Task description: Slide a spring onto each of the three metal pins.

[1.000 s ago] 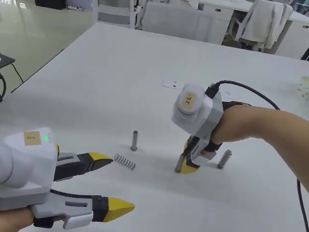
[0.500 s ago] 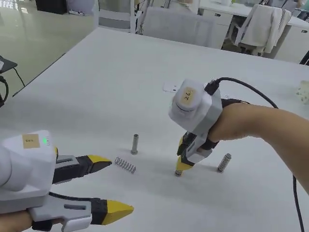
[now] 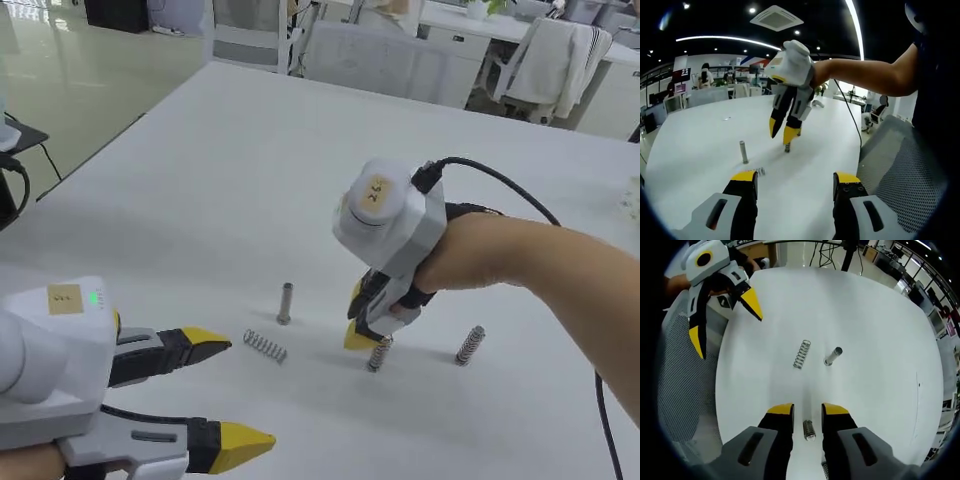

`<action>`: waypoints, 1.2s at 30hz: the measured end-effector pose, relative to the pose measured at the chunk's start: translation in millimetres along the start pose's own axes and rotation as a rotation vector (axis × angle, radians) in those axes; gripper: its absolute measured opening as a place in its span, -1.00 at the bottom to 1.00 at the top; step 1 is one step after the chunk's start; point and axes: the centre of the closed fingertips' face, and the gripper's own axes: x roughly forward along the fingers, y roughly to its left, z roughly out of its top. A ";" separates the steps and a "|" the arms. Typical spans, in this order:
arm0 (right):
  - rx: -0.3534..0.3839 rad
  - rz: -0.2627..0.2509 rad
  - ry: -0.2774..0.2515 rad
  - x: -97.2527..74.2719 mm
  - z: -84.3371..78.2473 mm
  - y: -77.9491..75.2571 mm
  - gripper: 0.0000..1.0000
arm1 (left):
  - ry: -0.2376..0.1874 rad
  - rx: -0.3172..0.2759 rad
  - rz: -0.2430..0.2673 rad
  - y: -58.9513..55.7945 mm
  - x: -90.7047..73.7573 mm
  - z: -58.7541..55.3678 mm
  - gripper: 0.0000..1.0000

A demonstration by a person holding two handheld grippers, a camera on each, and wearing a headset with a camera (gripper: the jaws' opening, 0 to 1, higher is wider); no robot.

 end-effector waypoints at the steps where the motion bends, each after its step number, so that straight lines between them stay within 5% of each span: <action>1: 0.000 0.002 -0.005 1.2 2.8 0.8 -0.61 | 0.000 -0.002 0.000 0.0 -0.3 -0.2 0.12; 22: -0.020 -0.003 -0.055 26.7 42.5 11.1 -0.68 | 0.005 -0.011 0.016 4.8 -6.9 -5.1 0.10; 36: 0.093 -0.025 -0.074 50.7 54.3 9.4 -0.74 | 0.005 -0.014 0.021 6.3 -8.0 -5.4 0.09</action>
